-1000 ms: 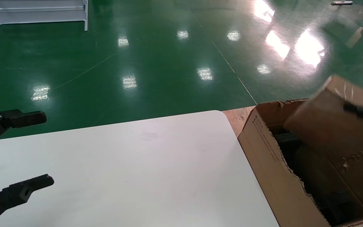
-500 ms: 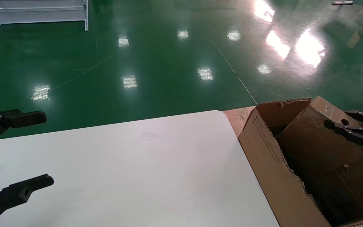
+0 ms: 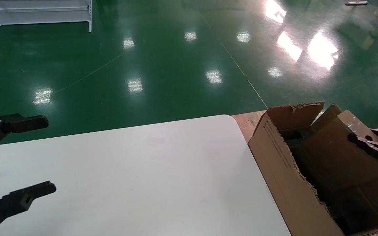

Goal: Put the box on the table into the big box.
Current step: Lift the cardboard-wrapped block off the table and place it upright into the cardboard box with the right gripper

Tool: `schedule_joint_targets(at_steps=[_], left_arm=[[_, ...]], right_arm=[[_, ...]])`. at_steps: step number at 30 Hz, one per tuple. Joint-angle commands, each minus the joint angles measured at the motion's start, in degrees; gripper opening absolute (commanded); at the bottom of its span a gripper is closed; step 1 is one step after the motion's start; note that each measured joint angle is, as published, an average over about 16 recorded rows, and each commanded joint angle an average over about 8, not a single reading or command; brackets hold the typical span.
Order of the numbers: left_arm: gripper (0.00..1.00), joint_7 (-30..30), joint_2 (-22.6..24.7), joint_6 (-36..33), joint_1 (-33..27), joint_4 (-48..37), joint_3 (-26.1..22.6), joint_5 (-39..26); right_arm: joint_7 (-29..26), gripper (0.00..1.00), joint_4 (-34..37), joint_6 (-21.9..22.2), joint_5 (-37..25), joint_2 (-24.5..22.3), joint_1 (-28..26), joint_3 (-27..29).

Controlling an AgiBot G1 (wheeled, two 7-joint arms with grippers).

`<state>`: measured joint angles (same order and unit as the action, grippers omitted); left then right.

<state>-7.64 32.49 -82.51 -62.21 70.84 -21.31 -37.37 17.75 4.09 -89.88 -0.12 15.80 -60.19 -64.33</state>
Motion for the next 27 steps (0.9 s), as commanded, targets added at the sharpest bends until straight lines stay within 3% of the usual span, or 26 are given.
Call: schedule_joint_targets(at_steps=[1,12,27], left_arm=[[1.00,0.00,0.00,0.00,0.00,0.00,0.00,0.00],[1.00,0.00,0.00,0.00,0.00,0.00,0.00,0.00],[1.00,0.00,0.00,0.00,0.00,0.00,0.00,0.00]], right_arm=[[-0.43,0.00,1.40,0.10,1.44,0.25,2.16,1.21],[-1.42,0.00,5.17,0.64,4.10,0.63,7.16,4.32],[-1.82,0.00,8.50,2.24,5.25,1.82,9.82,6.15]])
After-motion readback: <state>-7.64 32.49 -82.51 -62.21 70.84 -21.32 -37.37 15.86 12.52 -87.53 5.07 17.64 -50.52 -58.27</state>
